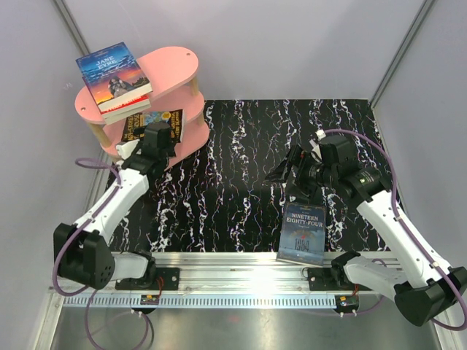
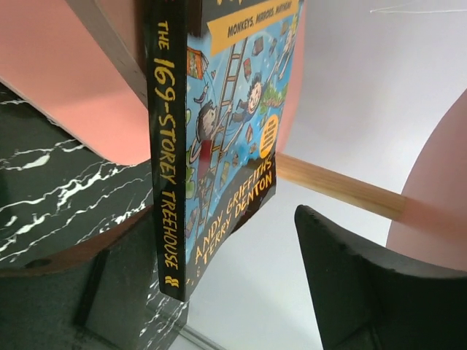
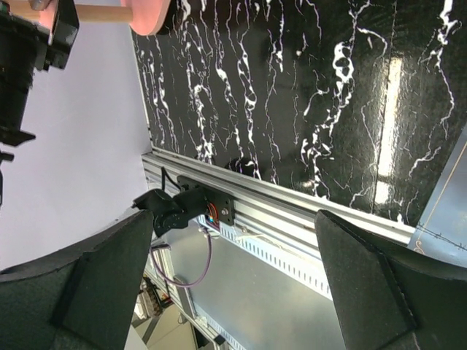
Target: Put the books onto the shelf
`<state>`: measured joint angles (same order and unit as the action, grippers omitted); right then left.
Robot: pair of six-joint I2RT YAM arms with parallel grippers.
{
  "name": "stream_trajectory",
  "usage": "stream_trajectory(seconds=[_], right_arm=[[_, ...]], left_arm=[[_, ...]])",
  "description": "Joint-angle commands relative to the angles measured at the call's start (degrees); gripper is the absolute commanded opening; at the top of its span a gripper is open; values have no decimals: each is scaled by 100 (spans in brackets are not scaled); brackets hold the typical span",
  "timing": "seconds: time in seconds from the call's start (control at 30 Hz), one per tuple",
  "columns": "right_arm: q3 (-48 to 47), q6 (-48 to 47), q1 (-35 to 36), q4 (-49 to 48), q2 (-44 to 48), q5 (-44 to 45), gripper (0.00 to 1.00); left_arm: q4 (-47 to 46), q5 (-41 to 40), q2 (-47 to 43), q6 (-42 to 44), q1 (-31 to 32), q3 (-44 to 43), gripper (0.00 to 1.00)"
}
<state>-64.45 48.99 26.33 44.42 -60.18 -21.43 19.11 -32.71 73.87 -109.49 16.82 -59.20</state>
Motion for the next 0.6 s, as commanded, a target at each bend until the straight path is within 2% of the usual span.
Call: stream_trajectory(seconds=[0.0, 0.07, 0.37, 0.57], right_arm=[[-104, -162, -14, 171, 156, 139, 100], [-77, -162, -13, 154, 139, 139, 100], [-288, -311, -14, 145, -116, 95, 100], [-411, -487, -14, 260, -160, 183, 100]], left_arm=[[-713, -333, 268, -231, 58, -276, 77], [-970, -193, 549, -143, 93, -451, 78], [-980, -17, 1700, 24, 322, -1821, 80], [-936, 1, 1807, 60, 331, -1947, 80]])
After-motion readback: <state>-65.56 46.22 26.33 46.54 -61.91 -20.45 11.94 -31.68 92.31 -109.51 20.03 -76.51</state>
